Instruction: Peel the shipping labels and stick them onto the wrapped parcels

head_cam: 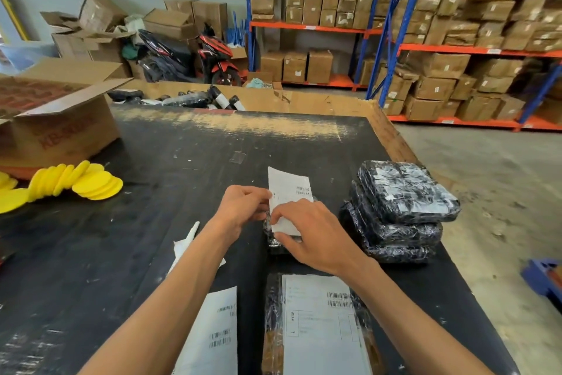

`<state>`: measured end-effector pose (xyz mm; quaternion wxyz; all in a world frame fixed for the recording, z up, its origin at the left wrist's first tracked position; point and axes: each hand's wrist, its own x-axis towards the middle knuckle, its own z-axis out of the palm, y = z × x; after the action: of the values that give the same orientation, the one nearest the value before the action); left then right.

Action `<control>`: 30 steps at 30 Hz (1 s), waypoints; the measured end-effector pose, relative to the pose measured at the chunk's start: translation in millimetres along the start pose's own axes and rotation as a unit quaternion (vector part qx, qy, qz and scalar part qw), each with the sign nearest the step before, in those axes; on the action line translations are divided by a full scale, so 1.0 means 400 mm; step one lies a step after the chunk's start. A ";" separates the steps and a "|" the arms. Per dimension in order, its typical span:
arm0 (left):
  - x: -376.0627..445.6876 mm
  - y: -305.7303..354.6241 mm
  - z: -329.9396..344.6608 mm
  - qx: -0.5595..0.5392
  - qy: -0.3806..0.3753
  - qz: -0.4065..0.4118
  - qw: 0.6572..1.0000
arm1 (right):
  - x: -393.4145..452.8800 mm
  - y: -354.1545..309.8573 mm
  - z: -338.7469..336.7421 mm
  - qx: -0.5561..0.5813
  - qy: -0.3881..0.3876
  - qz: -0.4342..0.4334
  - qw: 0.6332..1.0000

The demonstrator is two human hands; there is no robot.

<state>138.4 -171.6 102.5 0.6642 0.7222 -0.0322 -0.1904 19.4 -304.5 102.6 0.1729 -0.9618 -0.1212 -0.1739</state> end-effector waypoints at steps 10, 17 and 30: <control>0.040 -0.021 -0.004 -0.044 -0.076 0.026 0.996 | 0.032 0.148 -0.015 0.336 0.090 0.368 0.862; 0.086 -0.058 0.022 -0.047 -0.073 -0.014 0.996 | 0.044 0.214 0.019 0.444 0.078 0.427 0.784; 0.140 -0.143 0.052 0.121 -0.041 -0.001 0.992 | 0.048 0.294 0.114 0.385 0.036 0.480 0.787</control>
<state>171.9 -201.4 33.1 0.5700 0.7887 -0.0818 -0.2155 84.8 -391.2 35.6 0.5943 -0.7426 0.3058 -0.0420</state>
